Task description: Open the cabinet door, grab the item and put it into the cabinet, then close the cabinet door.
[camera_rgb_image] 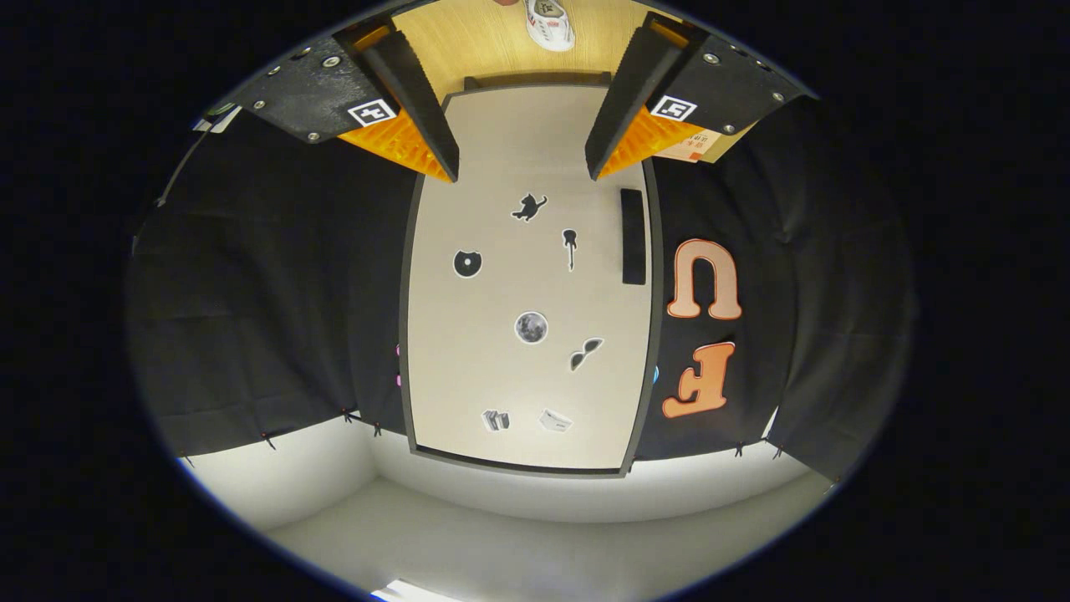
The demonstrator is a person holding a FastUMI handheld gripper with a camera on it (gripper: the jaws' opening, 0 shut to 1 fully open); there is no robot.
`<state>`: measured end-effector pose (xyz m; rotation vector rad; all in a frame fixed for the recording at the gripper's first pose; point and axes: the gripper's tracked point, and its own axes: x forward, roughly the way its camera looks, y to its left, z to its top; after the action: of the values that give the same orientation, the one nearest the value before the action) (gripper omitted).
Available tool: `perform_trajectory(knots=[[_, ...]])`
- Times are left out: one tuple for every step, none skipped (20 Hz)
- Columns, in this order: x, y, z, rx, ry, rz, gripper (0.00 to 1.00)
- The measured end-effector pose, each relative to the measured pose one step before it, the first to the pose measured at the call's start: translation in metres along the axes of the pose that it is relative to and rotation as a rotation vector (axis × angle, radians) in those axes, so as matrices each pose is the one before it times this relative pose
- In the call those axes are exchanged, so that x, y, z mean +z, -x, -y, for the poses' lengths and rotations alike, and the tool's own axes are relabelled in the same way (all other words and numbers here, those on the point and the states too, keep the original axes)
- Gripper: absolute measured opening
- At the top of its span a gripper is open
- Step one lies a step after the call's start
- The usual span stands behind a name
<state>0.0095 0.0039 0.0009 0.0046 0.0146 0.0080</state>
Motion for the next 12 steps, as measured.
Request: perform_trajectory(knots=[[-0.00049,-0.00107,-0.00150,0.00276,0.00066,-0.00216,0.95],[-0.00102,-0.00132,-0.00206,0.00292,-0.00077,-0.00199,0.95],[0.00010,-0.00162,-0.00251,0.00482,-0.00200,-0.00168,0.95],[-0.00023,-0.00240,-0.00339,0.00650,-0.00264,-0.00010,0.95],[-0.00126,-0.00446,-0.00459,0.00729,-0.00246,-0.00280,0.95],[-0.00047,-0.00364,-0.00459,0.00894,-0.00192,-0.00192,0.95],[-0.00019,-0.00440,-0.00586,0.01004,-0.00194,-0.00187,0.95],[0.00058,-0.00517,-0.00581,0.01024,-0.00368,0.00213,0.95],[0.00060,-0.00610,-0.00679,0.01119,-0.00413,0.00152,0.95],[0.00137,-0.00624,-0.00650,0.00951,-0.00381,0.00196,0.95],[0.00042,-0.00638,-0.00617,0.00851,-0.00131,0.00147,0.95],[0.00018,-0.00559,-0.00633,0.00977,0.00028,0.00120,0.95]])
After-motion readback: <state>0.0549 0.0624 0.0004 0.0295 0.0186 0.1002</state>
